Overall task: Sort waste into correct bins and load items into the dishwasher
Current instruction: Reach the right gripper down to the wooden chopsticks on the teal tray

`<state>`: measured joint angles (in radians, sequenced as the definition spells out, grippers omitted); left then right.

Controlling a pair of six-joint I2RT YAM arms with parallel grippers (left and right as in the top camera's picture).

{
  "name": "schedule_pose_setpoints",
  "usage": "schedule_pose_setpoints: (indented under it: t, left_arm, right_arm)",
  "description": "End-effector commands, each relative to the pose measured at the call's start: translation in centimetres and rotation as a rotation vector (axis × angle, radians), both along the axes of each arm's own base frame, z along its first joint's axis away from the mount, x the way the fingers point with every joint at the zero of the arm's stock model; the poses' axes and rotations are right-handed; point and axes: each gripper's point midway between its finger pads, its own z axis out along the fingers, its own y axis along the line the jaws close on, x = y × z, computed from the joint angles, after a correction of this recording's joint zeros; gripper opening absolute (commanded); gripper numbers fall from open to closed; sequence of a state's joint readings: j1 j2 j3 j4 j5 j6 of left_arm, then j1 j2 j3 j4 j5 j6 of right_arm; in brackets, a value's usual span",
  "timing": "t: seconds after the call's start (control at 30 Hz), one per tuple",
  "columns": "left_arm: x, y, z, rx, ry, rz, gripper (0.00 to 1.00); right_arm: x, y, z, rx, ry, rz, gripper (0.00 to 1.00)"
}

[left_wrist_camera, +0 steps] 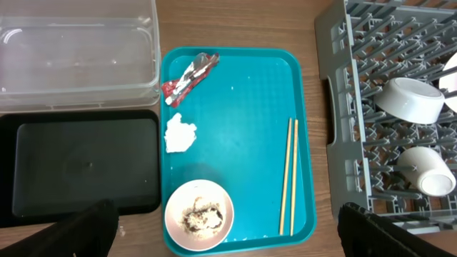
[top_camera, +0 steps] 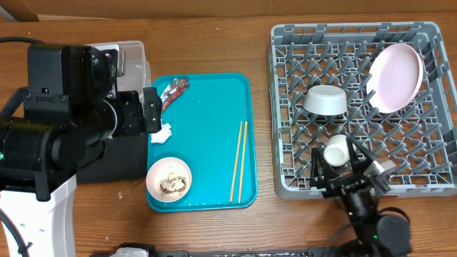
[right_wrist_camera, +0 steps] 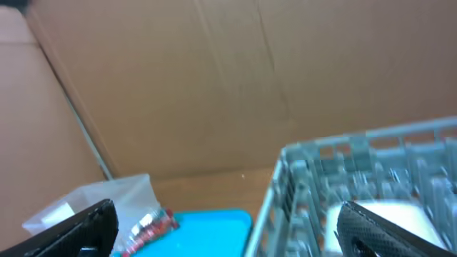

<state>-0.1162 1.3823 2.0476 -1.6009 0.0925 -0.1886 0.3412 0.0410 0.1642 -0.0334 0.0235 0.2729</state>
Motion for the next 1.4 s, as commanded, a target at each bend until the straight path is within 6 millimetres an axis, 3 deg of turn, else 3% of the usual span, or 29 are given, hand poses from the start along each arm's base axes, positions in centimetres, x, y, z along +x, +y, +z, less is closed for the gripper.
schedule_pose_setpoints:
  t: [0.0,0.17,0.33,0.53,0.63,0.73,0.8,0.9,1.03,1.13,1.3,1.37]
  left_arm:
    - [0.1,0.1,0.1,-0.005,-0.003,0.016,1.00]
    - [0.1,0.1,0.1,-0.005,-0.003,0.016,1.00]
    - [0.1,0.1,0.1,-0.005,-0.003,0.016,1.00]
    - [0.1,0.1,0.1,-0.005,-0.003,0.016,1.00]
    - [0.1,0.1,0.1,-0.005,-0.003,0.016,1.00]
    - [0.1,0.1,0.1,-0.005,-0.003,0.016,1.00]
    - [0.1,0.1,0.1,-0.005,-0.003,0.016,1.00]
    - [0.1,0.1,0.1,-0.005,-0.003,0.016,1.00]
    - [0.1,0.1,0.1,-0.005,-0.003,0.016,1.00]
    - [0.1,0.1,0.1,-0.005,-0.003,0.016,1.00]
    - [0.1,0.1,0.1,-0.005,-0.003,0.016,1.00]
    - [0.1,0.1,0.1,-0.005,-0.003,0.016,1.00]
  right_arm:
    - [-1.1,-0.6,6.6,-0.008,-0.025,-0.013,1.00]
    - [0.6,0.0,9.6,-0.037,0.146,-0.011,1.00]
    - [3.0,2.8,10.6,-0.052,0.358,0.089,1.00]
    - [5.5,6.9,7.4,-0.098,0.626,0.258,1.00]
    - [6.6,9.0,6.2,-0.090,0.670,0.351,0.99]
    - [6.3,11.3,3.8,-0.069,0.780,0.493,1.00]
    - [6.7,13.1,3.5,-0.047,0.787,0.594,1.00]
    - [5.8,15.6,3.1,-0.014,0.816,0.770,1.00]
    - [5.2,17.8,-0.9,-0.142,0.908,0.692,1.00]
    - [3.8,19.9,-5.5,-0.290,1.007,0.542,1.00]
    - [4.2,21.4,-11.2,-0.327,1.118,0.267,1.00]
    - [4.9,21.7,-13.5,-0.314,1.161,0.210,0.83]
